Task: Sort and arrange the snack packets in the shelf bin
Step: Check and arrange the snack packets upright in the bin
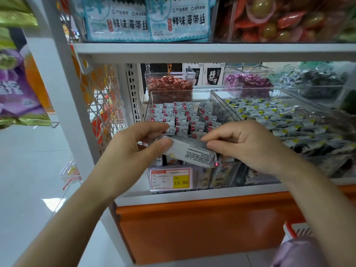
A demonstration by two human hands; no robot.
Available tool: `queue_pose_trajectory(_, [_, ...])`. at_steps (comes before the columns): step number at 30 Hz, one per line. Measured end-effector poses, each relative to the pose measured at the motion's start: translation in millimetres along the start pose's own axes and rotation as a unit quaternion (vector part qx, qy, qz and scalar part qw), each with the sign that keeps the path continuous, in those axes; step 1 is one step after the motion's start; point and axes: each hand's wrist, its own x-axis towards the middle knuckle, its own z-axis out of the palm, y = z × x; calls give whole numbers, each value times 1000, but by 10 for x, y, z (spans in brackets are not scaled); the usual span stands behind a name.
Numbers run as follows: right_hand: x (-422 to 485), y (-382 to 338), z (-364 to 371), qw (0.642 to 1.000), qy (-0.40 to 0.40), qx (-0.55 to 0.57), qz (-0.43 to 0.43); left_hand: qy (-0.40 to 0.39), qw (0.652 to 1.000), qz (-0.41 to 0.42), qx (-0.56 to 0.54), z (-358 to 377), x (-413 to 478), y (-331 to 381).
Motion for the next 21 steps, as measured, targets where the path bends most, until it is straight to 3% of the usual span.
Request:
queue_pose_trajectory(6, [27, 38, 3, 1000, 10, -14, 16, 14, 999, 25, 37, 53, 19, -9])
queue_pose_trajectory(8, [34, 44, 27, 999, 29, 26, 21, 35, 997, 36, 53, 82, 21, -20])
queue_pose_trajectory(11, [18, 40, 55, 984, 45, 171, 32, 95, 993, 33, 61, 93, 34, -44])
queue_pose_trajectory(14, [10, 40, 95, 983, 53, 177, 21, 147, 987, 27, 63, 83, 41, -69])
queue_pose_trajectory(18, [43, 25, 193, 976, 121, 183, 12, 131, 985, 43, 108, 83, 24, -80])
queue_pose_trajectory(21, [76, 72, 164, 955, 182, 232, 29, 81, 960, 78, 257, 32, 31, -133])
